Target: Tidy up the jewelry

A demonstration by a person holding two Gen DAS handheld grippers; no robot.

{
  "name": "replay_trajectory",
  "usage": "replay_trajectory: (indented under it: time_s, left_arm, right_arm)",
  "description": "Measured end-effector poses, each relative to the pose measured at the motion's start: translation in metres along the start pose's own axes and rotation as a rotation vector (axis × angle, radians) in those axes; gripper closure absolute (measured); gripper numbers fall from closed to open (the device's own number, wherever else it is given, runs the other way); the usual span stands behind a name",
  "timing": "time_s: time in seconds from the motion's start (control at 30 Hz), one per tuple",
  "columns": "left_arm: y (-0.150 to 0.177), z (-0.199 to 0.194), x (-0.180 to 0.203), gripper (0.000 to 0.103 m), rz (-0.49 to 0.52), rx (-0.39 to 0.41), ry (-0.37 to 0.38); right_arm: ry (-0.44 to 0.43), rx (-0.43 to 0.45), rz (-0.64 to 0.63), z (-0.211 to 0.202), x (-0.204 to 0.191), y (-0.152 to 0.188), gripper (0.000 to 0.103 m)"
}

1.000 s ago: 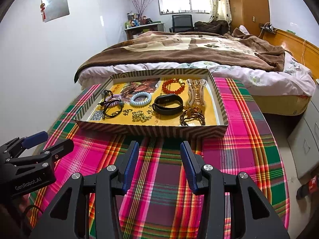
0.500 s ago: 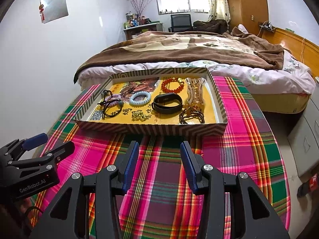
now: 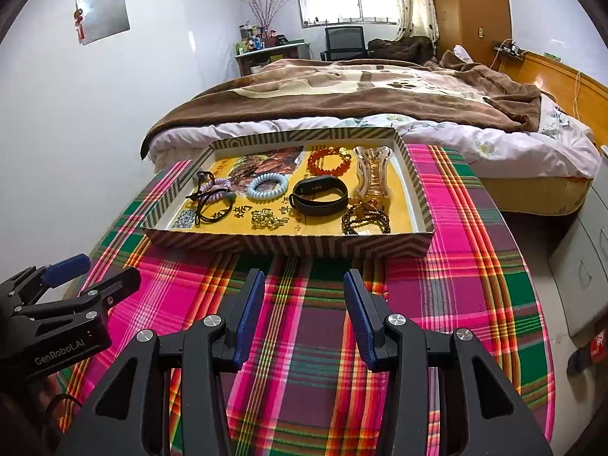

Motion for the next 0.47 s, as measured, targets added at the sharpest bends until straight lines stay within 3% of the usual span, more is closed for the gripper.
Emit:
replay_trajectory:
  time_s: [0.47]
  left_arm:
    - [0.0002,0.0022,0.0026,0.020,0.000,-0.007,-0.001]
  right_arm:
    - [0.002,-0.004,0.004,0.0006,0.0014,0.0033,0.059]
Point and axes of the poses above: each gripper's, at about its wrist camera, not at the fingertips, and z roughly the way its jaws point, x to its right, y to its underside, the point moved 1 cm from there along z, roughly the way its jaws point, and after that the axes turned 7 degrees about x, right-handed, at the moved point
